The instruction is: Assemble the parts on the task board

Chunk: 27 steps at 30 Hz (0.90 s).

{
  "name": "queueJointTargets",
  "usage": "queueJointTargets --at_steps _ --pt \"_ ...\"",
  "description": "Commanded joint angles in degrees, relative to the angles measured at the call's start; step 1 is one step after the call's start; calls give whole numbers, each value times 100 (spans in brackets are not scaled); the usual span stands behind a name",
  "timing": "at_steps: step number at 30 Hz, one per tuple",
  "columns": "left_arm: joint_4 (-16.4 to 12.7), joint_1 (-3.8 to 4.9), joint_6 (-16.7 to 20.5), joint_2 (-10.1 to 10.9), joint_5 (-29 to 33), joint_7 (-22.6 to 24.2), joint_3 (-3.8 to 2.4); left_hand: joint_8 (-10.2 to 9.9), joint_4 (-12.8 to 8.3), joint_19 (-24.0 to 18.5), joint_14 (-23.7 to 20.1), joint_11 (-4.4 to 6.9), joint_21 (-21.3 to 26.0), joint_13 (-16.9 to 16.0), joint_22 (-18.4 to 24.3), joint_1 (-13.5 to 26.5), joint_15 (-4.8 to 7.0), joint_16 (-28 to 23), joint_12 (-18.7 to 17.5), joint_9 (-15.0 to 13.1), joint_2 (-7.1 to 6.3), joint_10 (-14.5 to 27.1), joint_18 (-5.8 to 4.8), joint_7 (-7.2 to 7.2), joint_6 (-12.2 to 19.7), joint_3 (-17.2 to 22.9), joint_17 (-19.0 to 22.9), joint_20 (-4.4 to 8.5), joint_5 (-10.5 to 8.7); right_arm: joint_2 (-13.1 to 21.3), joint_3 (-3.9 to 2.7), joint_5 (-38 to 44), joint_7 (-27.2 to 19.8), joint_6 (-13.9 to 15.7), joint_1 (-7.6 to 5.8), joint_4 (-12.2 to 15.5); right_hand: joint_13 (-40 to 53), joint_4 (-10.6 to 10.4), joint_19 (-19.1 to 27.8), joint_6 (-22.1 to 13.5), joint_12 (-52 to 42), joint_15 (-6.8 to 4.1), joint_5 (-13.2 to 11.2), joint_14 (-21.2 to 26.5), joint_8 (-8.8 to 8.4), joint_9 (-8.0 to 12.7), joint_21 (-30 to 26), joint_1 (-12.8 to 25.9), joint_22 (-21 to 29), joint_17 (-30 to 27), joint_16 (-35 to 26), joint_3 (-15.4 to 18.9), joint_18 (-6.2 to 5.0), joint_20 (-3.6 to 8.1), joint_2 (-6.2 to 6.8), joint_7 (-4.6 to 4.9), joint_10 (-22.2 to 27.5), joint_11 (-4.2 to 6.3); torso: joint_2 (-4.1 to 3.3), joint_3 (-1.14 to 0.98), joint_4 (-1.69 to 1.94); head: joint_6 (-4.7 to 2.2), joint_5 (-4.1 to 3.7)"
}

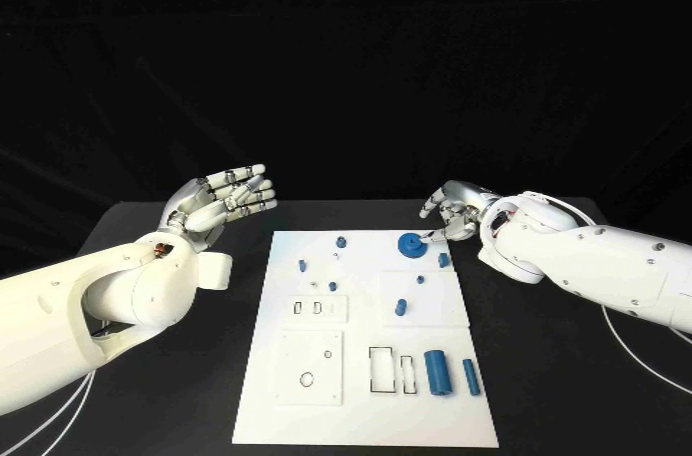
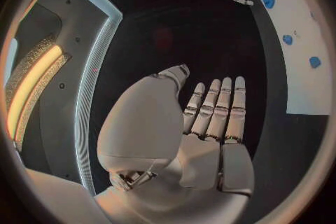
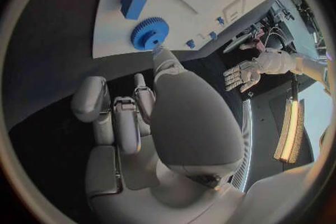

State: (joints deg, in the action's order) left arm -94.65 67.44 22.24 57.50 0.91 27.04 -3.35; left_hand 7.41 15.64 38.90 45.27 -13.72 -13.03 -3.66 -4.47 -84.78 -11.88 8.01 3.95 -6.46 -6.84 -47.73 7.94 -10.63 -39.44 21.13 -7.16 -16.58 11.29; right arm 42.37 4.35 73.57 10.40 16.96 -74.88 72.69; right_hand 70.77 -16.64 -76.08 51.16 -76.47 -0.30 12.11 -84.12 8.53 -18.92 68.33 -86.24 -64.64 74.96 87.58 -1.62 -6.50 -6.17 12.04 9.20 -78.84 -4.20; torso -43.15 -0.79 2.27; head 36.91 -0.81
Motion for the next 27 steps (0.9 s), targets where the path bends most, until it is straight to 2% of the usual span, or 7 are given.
queueJointTargets --at_steps 1,4,12,17,20,27 --pt "3 11 -136 -16 25 20 -4 26 -1 48 33 -9 -29 -5 -7 53 -2 32 30 -6 -17 -41 87 -584 -19 45 -5 -4 -24 -52 11 -46 123 -322 31 -63 332 -4 -73 -17 -248 49 70 -469 55 -16 79 31 -105 931 67 66 102 4 -65 10 -137 -20 -9 6 19 11 13" --pt "6 11 -140 -18 25 17 -4 27 -3 50 36 -8 -30 -5 -6 53 -1 33 30 -6 -15 -45 88 -583 -21 51 -6 -4 -23 -122 22 70 136 -313 71 -127 651 -4 -130 12 -482 57 96 -501 126 -41 180 102 -237 1092 121 133 125 -6 -59 7 -303 -24 -11 -1 27 -11 14" --pt "-5 10 -164 -15 25 11 -3 29 -4 52 38 -7 -30 -5 -6 51 0 35 30 -7 -12 -48 88 -583 -27 58 -8 -4 -22 -241 42 152 157 -284 133 -169 875 -2 -272 54 -642 55 213 -528 220 -72 415 113 -521 1227 164 109 181 -7 -138 -5 -415 -17 -6 -2 6 6 1" --pt "-2 9 -166 -10 25 6 -3 28 -6 52 39 -7 -31 -5 -6 50 0 35 30 -6 -10 -49 89 -583 -22 63 -8 -4 -22 -284 49 162 175 -248 165 -165 1016 0 -328 92 -739 49 259 -536 267 -87 506 127 -629 1263 175 84 202 -3 -179 -16 -503 -8 -7 -1 23 10 -3" --pt "-1 9 -170 -10 25 2 -4 29 -10 53 41 -7 -31 -5 -5 46 1 36 29 -7 -5 -51 89 -583 -25 73 -10 -4 -20 -297 51 164 184 -222 175 -164 1155 1 -394 133 -836 41 302 -553 313 -102 615 154 -757 1343 198 52 227 3 -218 -30 -594 3 -7 -2 21 5 32" --pt "4 9 -176 -7 25 -8 -4 29 -10 53 41 -7 -31 -5 -5 46 1 36 29 -7 -5 -51 89 -583 -25 73 -10 -4 -20 -321 54 167 196 -181 188 -151 1188 15 -402 194 -855 27 345 -555 373 -119 641 104 -796 1354 202 -53 231 15 -285 -49 -607 21 -8 -3 12 15 45"
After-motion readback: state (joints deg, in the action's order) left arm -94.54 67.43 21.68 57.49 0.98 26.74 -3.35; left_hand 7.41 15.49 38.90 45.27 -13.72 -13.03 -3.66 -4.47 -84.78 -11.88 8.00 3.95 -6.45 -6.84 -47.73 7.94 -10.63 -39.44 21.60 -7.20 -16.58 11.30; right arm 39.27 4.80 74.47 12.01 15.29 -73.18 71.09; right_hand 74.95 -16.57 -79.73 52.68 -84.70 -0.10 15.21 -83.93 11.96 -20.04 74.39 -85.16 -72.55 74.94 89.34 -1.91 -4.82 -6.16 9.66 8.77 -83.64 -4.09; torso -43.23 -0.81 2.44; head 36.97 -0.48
